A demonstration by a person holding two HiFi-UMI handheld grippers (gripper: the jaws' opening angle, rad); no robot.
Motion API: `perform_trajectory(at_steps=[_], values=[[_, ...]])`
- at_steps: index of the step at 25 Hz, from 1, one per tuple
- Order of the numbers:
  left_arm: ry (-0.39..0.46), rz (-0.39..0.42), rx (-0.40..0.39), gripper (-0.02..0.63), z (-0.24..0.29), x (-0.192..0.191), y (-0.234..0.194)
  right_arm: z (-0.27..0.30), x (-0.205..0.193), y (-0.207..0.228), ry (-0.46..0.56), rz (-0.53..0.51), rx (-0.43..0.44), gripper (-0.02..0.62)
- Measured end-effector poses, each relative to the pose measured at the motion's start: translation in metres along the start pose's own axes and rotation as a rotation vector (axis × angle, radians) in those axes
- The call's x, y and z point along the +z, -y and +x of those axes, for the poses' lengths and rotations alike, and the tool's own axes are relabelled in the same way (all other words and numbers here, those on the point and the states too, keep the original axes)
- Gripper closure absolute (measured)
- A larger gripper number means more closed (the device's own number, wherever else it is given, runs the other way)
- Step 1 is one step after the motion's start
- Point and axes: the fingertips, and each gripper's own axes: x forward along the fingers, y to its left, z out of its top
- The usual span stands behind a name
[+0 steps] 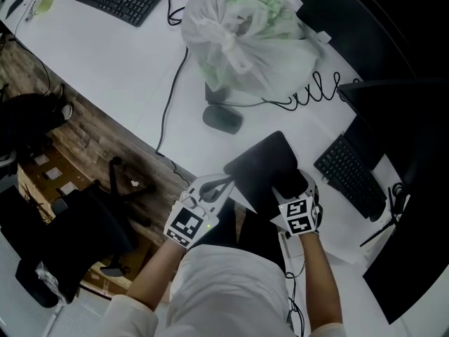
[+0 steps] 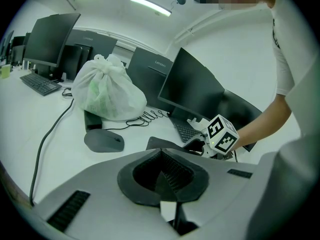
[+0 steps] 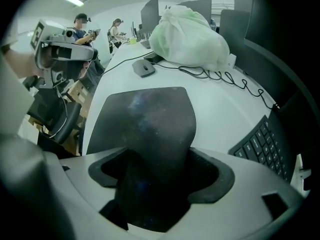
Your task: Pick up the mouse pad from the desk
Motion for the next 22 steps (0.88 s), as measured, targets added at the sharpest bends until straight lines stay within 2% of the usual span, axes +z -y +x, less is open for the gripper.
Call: perform_trajectory(at_steps=[4,9,12,17,22], values=[[0.003,0.005,0.003,0.591,-0.006,0.001,-0.003,0.0,0.001,-0.008,-0.01,-0.008,0.011,0.271],[0.009,0.01,0.013,0.591,-0.019,0.004,-0.005,-0.002,0.001,-0.027,-0.014,-0.016,0.052,0.457],[0.016,0.013,0.016,0.591,-0.029,0.008,-0.004,-0.009,0.003,-0.039,-0.007,-0.012,0.071,0.531],[0.034,0.03,0.009,0.591,-0.041,0.018,0.002,-0.029,0.017,-0.044,0.04,-0.002,0.083,0.551],[0.048,0.05,-0.006,0.591,-0.055,0.029,0.015,-0.058,0.032,-0.043,0.076,-0.017,0.05,0.551]])
